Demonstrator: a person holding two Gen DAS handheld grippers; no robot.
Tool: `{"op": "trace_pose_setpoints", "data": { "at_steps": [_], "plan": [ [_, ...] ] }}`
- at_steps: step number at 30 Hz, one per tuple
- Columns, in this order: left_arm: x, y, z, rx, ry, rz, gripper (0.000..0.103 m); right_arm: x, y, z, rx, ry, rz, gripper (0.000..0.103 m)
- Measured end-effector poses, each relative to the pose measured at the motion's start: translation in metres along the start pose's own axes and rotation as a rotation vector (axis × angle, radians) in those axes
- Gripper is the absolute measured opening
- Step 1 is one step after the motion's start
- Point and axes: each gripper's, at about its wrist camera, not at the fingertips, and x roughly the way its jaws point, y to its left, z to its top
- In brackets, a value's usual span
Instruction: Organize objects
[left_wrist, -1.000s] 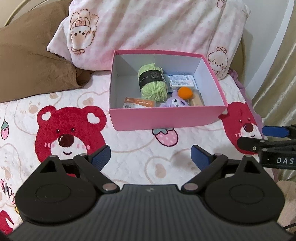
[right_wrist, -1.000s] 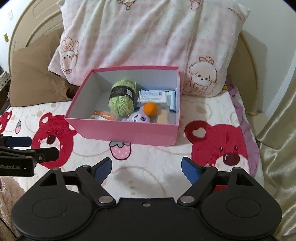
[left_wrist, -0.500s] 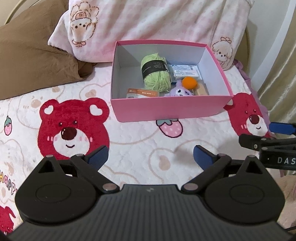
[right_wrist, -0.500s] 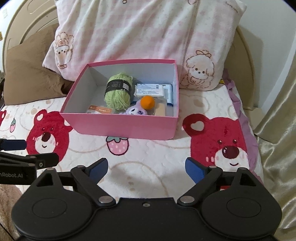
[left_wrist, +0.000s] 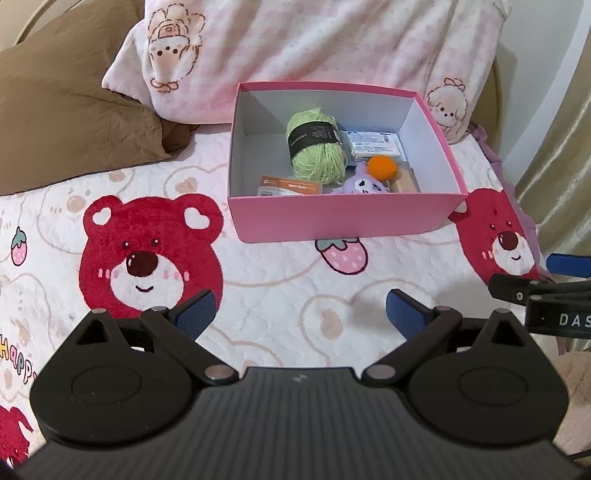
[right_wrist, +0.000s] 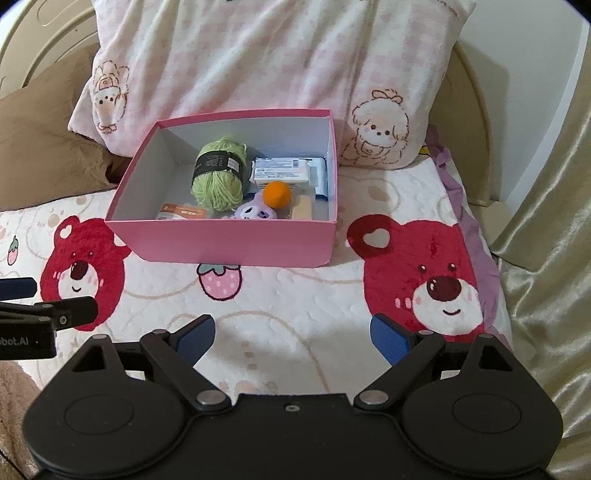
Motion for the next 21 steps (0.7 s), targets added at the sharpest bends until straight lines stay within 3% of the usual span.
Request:
{"op": "trace_pose_setpoints", "data": {
  "at_steps": [21],
  "plan": [
    [0.0008, -0.0030, -0.0026, 0.015, 0.043, 0.019, 0.100, -0.0038, 0.0034, 0.0002, -0.024, 0.017, -0.030, 0.093]
  ]
}}
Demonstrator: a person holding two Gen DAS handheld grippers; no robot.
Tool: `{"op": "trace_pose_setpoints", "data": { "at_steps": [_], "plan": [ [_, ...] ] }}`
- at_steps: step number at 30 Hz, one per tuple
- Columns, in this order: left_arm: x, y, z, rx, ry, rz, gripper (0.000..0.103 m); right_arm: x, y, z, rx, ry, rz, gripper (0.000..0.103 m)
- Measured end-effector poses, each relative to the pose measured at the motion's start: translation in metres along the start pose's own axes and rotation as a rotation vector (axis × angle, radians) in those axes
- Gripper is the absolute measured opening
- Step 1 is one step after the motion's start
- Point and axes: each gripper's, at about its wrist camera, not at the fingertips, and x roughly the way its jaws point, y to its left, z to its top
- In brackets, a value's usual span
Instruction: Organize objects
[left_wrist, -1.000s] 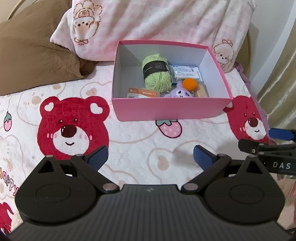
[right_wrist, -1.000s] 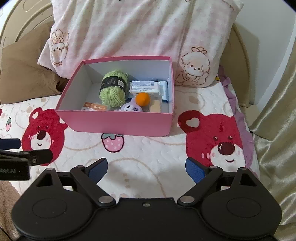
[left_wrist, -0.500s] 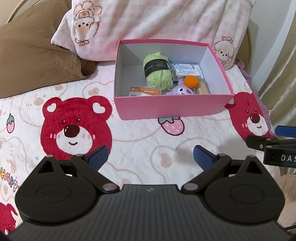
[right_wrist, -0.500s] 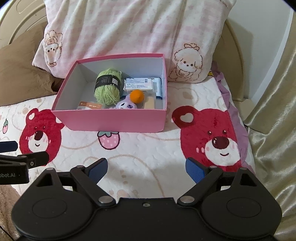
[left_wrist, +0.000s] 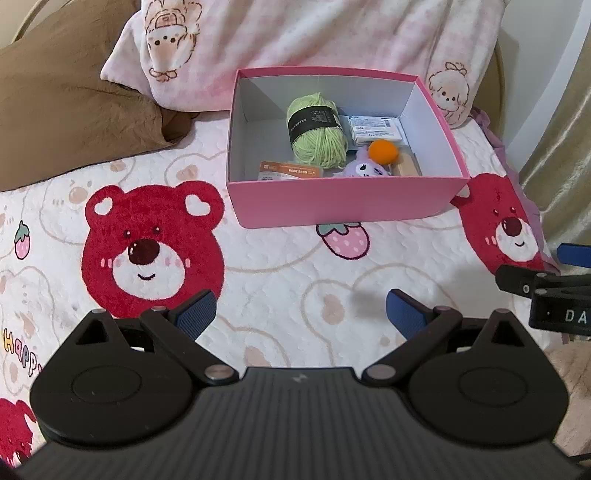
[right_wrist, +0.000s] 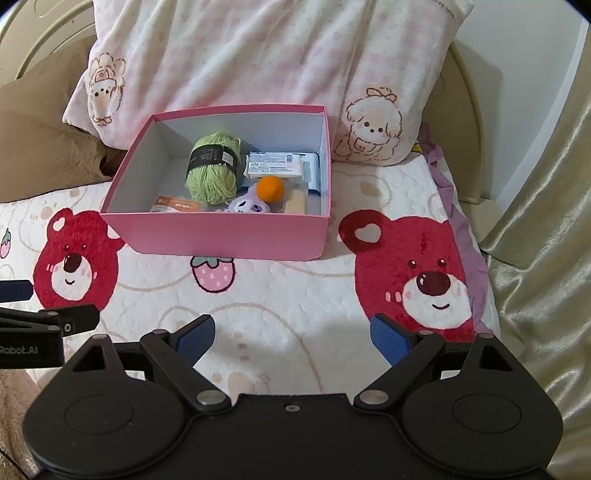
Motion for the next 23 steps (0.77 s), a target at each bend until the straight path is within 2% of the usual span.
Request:
{"op": "trace_pose_setpoints", "data": {
  "at_steps": [23],
  "plan": [
    [0.0033, 0.0036, -0.0011, -0.012, -0.013, 0.027, 0.102, -0.0013, -0.0038, -0.0023, 0.000, 0.006, -0.015, 0.093]
  ]
}}
